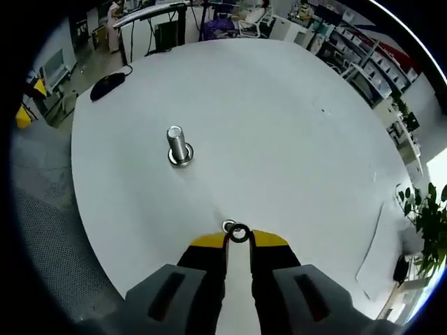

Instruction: Place the washer onto the threaded stud by aligning its center hole with the stud, sliding it down to the base, and recovering from edge contact or off-axis alignment until the washer reaches the visible bottom stop.

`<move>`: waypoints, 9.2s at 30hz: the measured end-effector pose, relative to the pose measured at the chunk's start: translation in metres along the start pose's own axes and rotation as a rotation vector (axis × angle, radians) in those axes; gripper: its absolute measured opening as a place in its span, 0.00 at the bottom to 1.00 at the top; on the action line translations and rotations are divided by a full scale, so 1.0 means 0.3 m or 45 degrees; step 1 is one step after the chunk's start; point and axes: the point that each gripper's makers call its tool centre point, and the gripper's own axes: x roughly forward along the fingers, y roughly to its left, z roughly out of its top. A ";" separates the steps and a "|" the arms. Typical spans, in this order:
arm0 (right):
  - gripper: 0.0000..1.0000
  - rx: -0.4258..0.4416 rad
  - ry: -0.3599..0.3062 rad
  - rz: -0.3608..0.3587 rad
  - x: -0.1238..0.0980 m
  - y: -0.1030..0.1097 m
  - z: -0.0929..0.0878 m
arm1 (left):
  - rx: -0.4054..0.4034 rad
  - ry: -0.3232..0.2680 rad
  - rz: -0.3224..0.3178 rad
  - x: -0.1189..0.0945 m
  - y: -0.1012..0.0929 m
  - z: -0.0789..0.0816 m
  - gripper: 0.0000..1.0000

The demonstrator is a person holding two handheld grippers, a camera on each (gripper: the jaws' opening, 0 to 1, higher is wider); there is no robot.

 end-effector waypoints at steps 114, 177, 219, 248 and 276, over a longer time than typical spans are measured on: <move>0.16 -0.041 0.213 0.247 0.129 0.212 -0.186 | 0.012 0.032 0.019 0.005 0.008 -0.014 0.25; 0.14 -0.147 0.219 0.232 0.108 0.204 -0.205 | 0.014 0.052 0.006 0.008 0.003 -0.024 0.24; 0.14 -0.108 -0.005 0.059 -0.004 -0.021 0.000 | 0.015 0.050 0.014 0.007 0.008 -0.023 0.24; 0.14 -0.135 0.038 0.105 0.075 -0.002 -0.012 | 0.012 0.065 0.025 0.008 0.013 -0.031 0.24; 0.15 -0.034 0.092 0.137 0.169 0.026 -0.063 | 0.009 0.106 0.028 0.012 0.013 -0.051 0.24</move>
